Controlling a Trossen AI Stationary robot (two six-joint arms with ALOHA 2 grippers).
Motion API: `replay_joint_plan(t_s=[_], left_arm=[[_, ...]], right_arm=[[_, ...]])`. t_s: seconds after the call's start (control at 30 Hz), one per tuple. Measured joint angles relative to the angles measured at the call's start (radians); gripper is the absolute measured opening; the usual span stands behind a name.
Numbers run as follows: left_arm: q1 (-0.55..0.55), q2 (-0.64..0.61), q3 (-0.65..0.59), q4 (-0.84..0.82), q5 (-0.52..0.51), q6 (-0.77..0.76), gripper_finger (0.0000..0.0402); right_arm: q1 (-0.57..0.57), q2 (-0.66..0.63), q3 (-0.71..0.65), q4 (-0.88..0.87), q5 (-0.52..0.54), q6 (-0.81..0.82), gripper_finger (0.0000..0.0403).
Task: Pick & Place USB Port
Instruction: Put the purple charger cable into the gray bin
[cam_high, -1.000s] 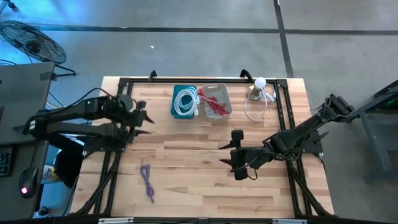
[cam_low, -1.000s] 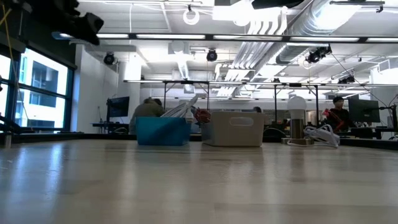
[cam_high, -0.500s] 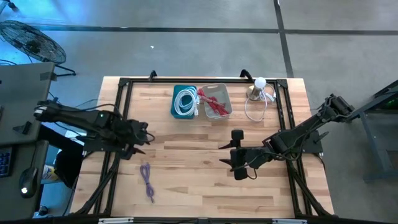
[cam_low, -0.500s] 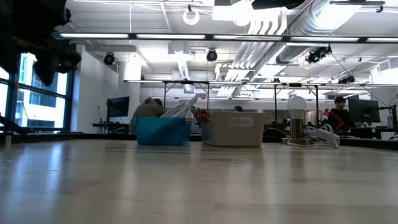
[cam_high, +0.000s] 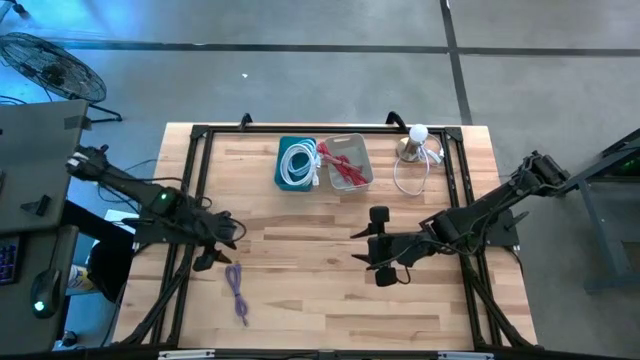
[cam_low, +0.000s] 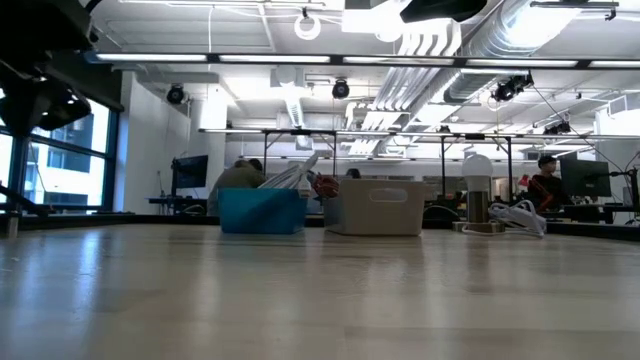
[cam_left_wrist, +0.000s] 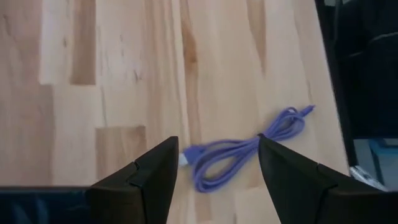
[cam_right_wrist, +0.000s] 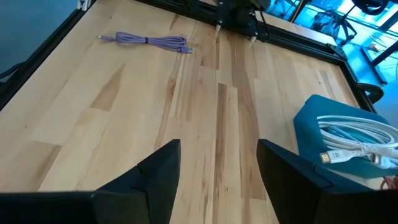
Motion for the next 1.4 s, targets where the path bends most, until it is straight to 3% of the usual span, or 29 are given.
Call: replay_joint_plan(t_s=[0.3,0.57,0.87,1.4], left_arm=[[-0.155,0.092,0.0,0.005,-0.156,-0.285,0.0218],[-0.288,0.304,0.0,0.02,-0.062,-0.338,0.0218],[-0.346,0.503,0.0,0.218,-0.045,-0.283,0.0218],[-0.346,0.524,0.0,0.202,-0.189,-0.253,0.0208]], right_arm=[[0.0,0.0,0.0,-0.02,-0.009,-0.007,0.0204],[0.0,0.006,0.0,-0.025,-0.012,-0.014,0.0204],[0.0,0.006,0.0,-0.022,-0.012,-0.015,0.0204],[0.0,0.006,0.0,0.004,-0.035,-0.014,0.0204]])
